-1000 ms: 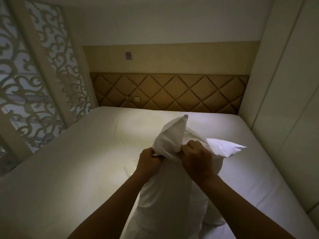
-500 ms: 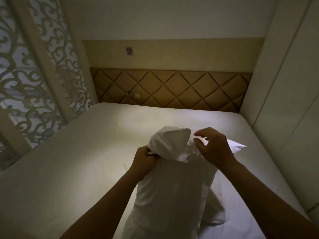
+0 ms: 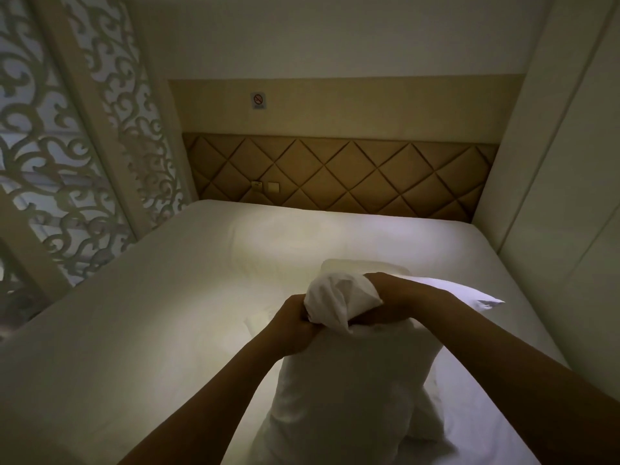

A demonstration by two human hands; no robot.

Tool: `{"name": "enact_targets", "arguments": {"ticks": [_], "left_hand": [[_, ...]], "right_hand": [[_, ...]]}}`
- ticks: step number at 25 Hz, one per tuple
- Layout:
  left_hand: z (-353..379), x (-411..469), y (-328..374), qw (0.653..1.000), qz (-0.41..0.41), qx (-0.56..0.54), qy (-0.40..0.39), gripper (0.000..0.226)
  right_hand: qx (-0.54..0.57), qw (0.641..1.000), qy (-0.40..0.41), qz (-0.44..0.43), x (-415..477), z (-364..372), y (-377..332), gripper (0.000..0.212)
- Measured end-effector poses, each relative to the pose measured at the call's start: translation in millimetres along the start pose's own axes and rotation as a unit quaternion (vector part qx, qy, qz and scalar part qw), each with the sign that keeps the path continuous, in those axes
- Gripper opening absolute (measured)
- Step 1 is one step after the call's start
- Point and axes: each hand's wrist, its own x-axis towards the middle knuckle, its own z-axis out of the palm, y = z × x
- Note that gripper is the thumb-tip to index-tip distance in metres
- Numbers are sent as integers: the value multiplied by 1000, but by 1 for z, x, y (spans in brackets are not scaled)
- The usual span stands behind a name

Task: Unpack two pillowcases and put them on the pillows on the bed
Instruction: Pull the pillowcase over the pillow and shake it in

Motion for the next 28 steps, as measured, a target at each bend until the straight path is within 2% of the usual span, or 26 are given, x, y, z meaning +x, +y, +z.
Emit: {"name": "enact_targets", "arguments": {"ticks": [2,5,9,13,15,16,18,20,22,23,25,27,28], "left_hand": [[2,-2,-1,1000,14,1,-11,26],[2,-5,-5,1000,3,-24,-3,24],[-2,-4,-2,997,-17,-76,22,13],[-6,4,0,994,-6,-93,59,16],[-6,7,1,994,-11,-89,68,26],[-7,8,-1,992,-32,-99,68,34],[-11,5,-17,982,-132,-117,69,47],[-13,-6,-49,967,-247,-50,45,48],[-17,-13,-73,951,-309,17,19,45],[-19,-10,-74,944,-328,7,25,47],[-25,5,-55,930,-354,-92,30,52],[-28,17,-25,905,-379,-190,-11,48],[-26,22,-15,906,-379,-187,-31,40]], "right_hand": [[-37,999,-24,0,4,6,-4,58],[-23,1000,5,2,9,15,-4,51],[13,997,79,9,17,20,4,45],[12,991,130,20,26,20,14,44],[56,974,221,6,14,6,18,39],[90,955,282,-11,4,-6,20,36],[197,912,361,-17,-19,-36,28,30],[264,883,386,-37,-39,-67,37,24],[279,866,411,-63,-56,-91,43,19],[285,858,422,-69,-62,-101,45,18],[281,849,443,-63,-70,-111,45,19],[266,842,468,-42,-68,-114,43,20],[261,840,475,-34,-67,-114,43,22]]}}
